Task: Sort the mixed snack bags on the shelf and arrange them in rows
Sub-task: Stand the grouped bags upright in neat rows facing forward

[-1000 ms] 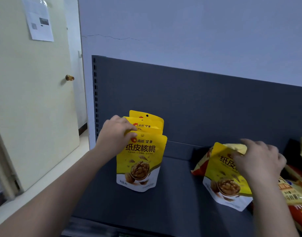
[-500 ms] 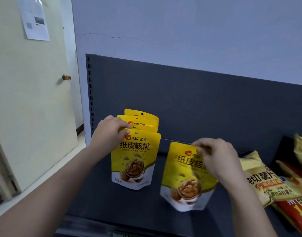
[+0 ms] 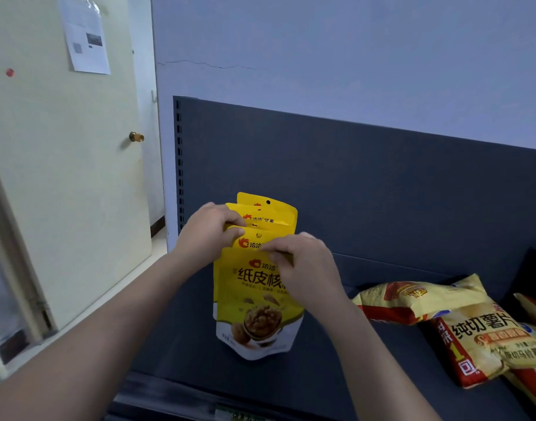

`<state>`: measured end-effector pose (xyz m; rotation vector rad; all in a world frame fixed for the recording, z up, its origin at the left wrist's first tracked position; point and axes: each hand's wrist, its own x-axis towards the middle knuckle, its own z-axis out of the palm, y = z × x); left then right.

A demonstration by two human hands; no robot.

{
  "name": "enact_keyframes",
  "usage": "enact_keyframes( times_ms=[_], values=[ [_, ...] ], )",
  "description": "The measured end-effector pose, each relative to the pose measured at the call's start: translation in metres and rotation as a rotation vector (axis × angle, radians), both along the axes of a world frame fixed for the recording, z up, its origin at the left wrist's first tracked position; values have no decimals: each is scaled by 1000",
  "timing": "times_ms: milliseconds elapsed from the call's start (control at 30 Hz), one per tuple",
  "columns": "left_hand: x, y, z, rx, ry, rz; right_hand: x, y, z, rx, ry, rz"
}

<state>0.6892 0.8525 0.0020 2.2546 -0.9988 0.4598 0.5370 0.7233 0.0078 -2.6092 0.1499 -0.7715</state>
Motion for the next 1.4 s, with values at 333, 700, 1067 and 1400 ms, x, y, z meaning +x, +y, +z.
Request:
enact_keyframes(
  times_ms=[333, 700, 1067, 1400],
  values=[
    [3, 4, 11, -29, 159, -97, 19, 1, -9, -46, -45, -21],
    [0, 4, 23, 2, 178, -105, 21, 2, -16, -87, -95, -11],
    [-47, -49, 48, -20, -137, -222, -30, -49, -4, -39, -202, -238],
    [-143, -157, 22, 255, -205, -450, -113, -182, -28, -89, 232, -798]
  ],
)
